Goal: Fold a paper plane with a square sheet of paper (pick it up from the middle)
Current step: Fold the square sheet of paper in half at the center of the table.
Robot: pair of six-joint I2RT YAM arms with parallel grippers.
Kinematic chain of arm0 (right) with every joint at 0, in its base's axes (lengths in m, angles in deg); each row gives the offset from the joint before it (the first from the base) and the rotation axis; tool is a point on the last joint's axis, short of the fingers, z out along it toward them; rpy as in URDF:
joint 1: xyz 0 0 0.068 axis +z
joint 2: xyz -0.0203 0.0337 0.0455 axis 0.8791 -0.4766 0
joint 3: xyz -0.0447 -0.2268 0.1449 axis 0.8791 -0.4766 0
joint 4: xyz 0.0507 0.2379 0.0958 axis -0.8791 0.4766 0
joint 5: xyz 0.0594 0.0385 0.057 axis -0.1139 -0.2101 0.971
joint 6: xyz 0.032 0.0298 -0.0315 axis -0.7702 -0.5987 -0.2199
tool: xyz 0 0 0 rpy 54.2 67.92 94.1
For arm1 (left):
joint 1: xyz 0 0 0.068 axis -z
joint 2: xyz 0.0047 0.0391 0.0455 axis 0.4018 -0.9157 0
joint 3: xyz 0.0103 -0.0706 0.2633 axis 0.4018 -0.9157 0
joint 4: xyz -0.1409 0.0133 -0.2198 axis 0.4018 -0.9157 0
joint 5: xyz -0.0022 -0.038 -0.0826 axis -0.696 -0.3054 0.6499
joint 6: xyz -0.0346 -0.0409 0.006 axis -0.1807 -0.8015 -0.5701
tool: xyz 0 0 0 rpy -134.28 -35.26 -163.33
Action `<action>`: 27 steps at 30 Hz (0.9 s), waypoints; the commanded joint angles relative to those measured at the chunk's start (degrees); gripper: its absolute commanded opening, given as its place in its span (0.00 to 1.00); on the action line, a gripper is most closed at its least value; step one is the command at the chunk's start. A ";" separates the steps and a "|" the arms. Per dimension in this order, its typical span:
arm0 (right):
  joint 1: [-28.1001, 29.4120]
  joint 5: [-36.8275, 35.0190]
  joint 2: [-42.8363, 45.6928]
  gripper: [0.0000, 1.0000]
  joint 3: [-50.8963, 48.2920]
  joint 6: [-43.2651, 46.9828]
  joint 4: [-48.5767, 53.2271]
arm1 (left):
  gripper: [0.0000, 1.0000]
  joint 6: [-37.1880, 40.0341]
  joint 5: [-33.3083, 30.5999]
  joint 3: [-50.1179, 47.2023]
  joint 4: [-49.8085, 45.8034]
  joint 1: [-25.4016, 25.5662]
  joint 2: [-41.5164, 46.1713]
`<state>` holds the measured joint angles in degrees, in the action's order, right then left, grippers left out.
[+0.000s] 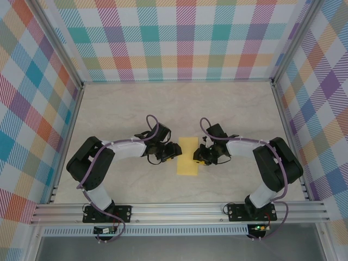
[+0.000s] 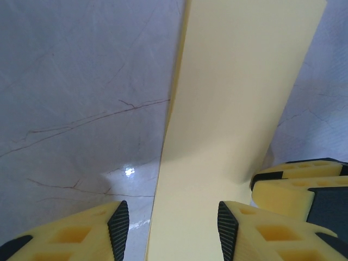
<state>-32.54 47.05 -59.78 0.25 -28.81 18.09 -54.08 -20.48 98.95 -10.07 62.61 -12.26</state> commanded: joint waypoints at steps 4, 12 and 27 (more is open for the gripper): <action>0.47 -2.30 0.52 0.25 -3.00 0.40 1.08 | 0.50 1.34 1.82 1.80 -1.22 0.28 -0.64; 0.47 -3.17 -0.18 0.24 -4.11 -0.05 0.72 | 0.50 0.29 3.17 1.66 -1.50 0.72 0.04; 0.44 -3.52 -0.40 0.24 -3.94 0.38 1.44 | 0.49 -12.58 4.86 -8.51 5.09 4.32 7.75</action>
<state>-32.54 46.72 -58.90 -1.78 -28.68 15.34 -62.88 -16.83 91.56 -7.88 65.36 -5.31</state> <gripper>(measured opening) 0.242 0.495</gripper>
